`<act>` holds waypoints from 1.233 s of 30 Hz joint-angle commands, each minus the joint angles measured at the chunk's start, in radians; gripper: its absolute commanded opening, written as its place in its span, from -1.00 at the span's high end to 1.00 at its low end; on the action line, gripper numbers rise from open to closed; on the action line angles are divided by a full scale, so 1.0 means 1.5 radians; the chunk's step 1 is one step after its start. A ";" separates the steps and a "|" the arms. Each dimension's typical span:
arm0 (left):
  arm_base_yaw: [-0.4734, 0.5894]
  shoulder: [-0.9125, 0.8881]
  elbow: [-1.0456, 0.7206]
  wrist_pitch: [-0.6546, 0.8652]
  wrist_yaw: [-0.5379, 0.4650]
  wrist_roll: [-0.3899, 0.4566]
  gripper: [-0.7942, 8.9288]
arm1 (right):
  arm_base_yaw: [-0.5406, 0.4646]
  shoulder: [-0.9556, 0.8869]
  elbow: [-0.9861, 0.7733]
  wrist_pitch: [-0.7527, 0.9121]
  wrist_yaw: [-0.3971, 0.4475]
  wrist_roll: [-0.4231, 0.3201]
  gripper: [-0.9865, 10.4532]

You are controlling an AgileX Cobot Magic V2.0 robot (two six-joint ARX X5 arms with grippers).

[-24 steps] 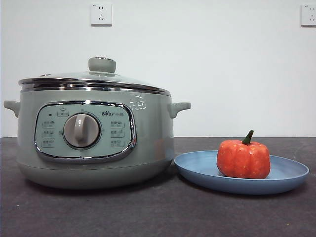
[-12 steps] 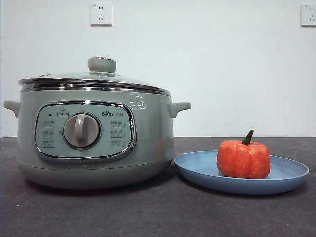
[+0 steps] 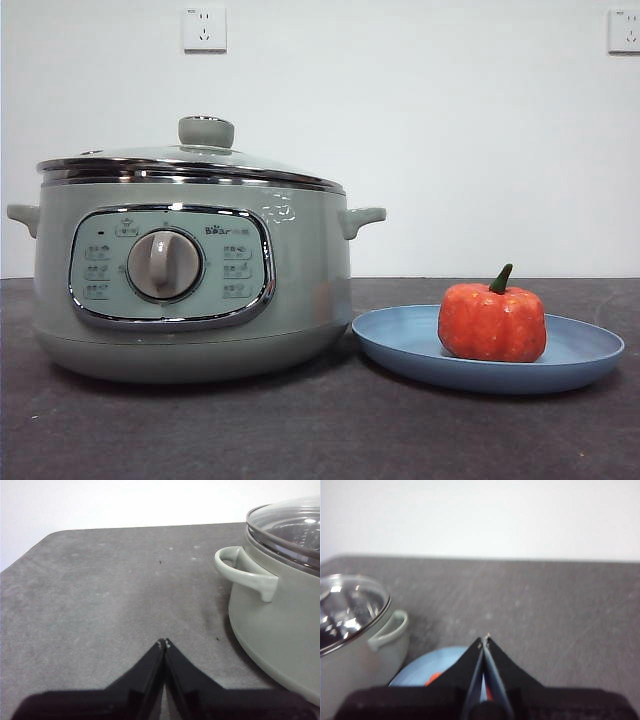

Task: Take the pumpkin out from the steamer,put the pumpkin in the blue plate,close the lid

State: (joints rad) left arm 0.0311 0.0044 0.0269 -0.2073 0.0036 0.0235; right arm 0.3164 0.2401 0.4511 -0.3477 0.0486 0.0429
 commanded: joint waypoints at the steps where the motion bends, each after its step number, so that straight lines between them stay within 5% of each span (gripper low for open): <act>1: 0.002 -0.002 -0.007 -0.007 0.002 -0.003 0.84 | -0.079 -0.047 -0.110 0.055 -0.084 -0.013 0.82; 5: 0.002 -0.002 -0.007 -0.007 0.000 -0.003 0.84 | -0.141 -0.108 -0.211 0.086 -0.121 -0.010 0.82; 11: 0.002 -0.002 -0.007 -0.007 0.000 -0.003 0.84 | -0.145 -0.159 -0.283 0.090 -0.115 -0.017 0.82; 37: 0.002 -0.002 -0.007 -0.007 0.000 -0.003 0.84 | -0.145 -0.159 -0.286 0.090 -0.115 -0.017 0.82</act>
State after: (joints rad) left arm 0.0311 0.0044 0.0269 -0.2077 0.0036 0.0231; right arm 0.0982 0.0044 0.0353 -0.2165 -0.1238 0.0254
